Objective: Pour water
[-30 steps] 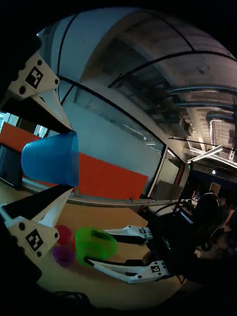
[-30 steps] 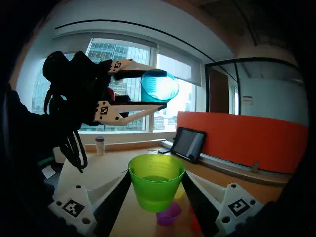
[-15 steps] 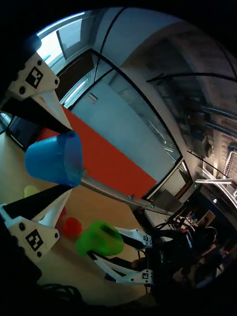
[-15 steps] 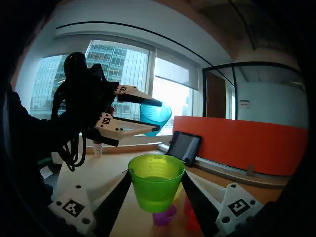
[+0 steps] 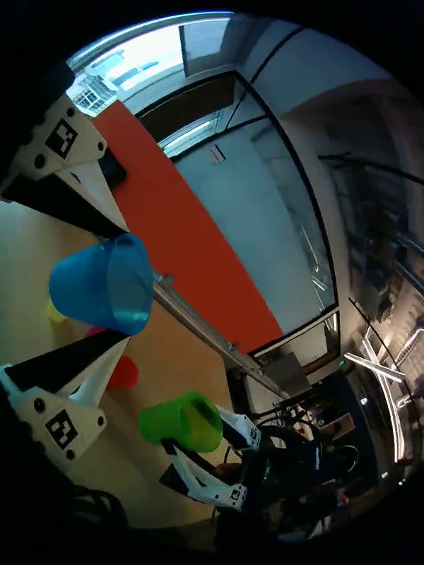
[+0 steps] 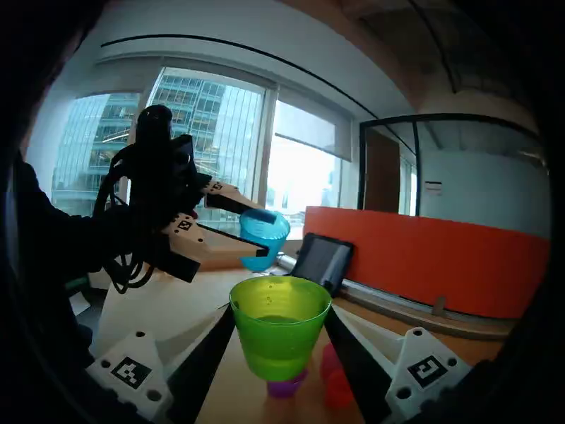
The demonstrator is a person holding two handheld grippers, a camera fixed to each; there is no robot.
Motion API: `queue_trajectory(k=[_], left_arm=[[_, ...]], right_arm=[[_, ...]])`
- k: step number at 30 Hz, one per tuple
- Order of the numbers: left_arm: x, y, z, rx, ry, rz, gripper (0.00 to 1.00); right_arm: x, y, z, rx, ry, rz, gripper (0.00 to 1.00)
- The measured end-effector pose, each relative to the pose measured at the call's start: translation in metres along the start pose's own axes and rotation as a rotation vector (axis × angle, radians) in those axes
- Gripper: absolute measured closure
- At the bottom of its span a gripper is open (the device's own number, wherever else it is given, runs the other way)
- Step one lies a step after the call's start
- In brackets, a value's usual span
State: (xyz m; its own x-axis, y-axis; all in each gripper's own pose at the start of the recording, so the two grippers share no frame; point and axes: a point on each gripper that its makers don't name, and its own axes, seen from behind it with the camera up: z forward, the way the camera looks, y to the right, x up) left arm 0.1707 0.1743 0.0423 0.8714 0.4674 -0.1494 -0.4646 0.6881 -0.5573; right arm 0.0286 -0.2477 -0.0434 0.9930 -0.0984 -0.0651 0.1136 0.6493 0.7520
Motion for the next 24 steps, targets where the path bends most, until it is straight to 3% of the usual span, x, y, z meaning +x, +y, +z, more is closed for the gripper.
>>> queue_trajectory(k=[12,24], left_arm=[[-0.033,0.028,-0.005,-0.081,-0.03,-0.253,0.13],[-0.063,0.047,-0.006,-0.144,-0.081,-0.352,0.12]], right_arm=[[-0.009,0.006,-0.007,-0.009,-0.037,0.0,0.1],[-0.021,0.01,-0.012,-0.011,-0.089,-0.001,0.1]])
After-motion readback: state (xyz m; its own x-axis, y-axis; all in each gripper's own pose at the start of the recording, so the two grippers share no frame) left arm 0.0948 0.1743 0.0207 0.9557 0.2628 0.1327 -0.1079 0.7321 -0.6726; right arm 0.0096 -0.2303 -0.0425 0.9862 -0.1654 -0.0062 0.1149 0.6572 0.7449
